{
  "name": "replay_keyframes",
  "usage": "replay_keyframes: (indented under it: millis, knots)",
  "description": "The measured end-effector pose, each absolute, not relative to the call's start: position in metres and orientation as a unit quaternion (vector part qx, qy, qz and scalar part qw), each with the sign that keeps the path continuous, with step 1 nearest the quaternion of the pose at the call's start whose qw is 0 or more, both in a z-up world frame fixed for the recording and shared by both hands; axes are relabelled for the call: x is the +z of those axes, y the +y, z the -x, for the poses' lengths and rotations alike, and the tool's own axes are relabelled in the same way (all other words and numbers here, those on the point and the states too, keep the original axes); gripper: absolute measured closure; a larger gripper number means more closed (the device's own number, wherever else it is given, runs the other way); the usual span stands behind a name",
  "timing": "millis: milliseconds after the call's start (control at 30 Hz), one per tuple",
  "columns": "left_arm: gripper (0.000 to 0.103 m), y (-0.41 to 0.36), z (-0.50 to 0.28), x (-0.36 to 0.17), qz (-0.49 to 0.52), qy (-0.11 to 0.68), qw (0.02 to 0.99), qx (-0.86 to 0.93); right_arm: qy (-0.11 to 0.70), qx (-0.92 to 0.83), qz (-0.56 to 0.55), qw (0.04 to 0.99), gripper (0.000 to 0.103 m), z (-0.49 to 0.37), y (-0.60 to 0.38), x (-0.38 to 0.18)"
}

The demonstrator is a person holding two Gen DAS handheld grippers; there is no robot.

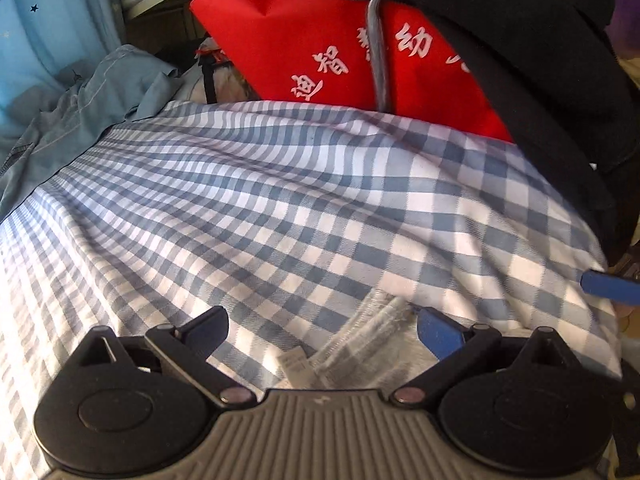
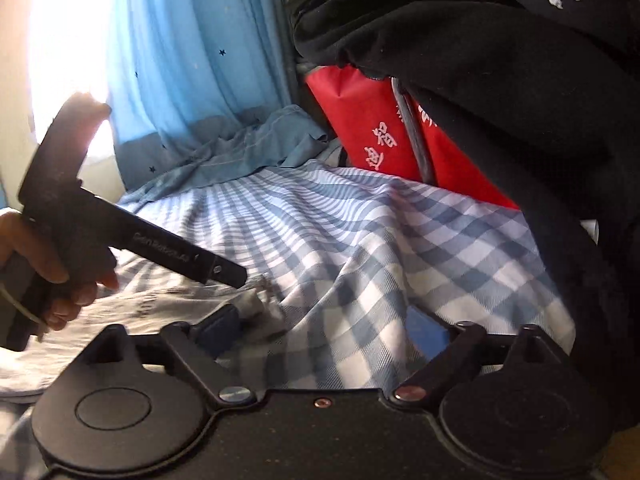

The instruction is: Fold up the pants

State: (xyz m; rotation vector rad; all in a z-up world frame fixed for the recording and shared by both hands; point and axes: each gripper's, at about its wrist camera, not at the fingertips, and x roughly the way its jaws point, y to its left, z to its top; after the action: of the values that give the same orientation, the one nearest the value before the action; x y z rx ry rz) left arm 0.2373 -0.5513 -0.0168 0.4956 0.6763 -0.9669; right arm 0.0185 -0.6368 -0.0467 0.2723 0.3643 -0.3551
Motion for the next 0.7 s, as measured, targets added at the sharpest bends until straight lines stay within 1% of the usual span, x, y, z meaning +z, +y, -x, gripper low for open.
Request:
replay_keyframes:
  millis: [200, 300, 333, 367, 433, 567, 700]
  knots:
    - [0.001, -0.549, -0.233, -0.014, -0.232, 0.317, 0.801, -0.451, 0.19, -0.132, -0.144, 0.962, 0.005, -0.018, -0.625, -0.051]
    - [0.001, -0.546, -0.234, -0.017, -0.235, 0.317, 0.803, -0.446, 0.19, -0.115, -0.175, 0.959, 0.011, -0.021, -0.625, -0.049]
    - [0.001, -0.547, -0.235, -0.019, -0.241, 0.318, 0.804, -0.44, 0.187, -0.109, -0.188, 0.958, 0.018, -0.021, -0.626, -0.048]
    - [0.001, -0.548, -0.237, -0.022, -0.246, 0.32, 0.805, -0.434, 0.186, -0.103, -0.202, 0.956, 0.023, -0.022, -0.626, -0.047]
    - [0.001, -0.55, -0.24, -0.028, -0.253, 0.331, 0.803, -0.426, 0.187, -0.102, -0.22, 0.952, 0.027, -0.024, -0.624, -0.046]
    - [0.001, -0.554, -0.245, -0.035, -0.25, 0.346, 0.804, -0.415, 0.201, -0.113, -0.268, 0.936, 0.039, -0.032, -0.628, -0.051]
    - [0.001, -0.552, -0.249, -0.027, -0.216, 0.366, 0.809, -0.406, 0.184, -0.128, -0.276, 0.935, 0.044, -0.036, -0.626, -0.049]
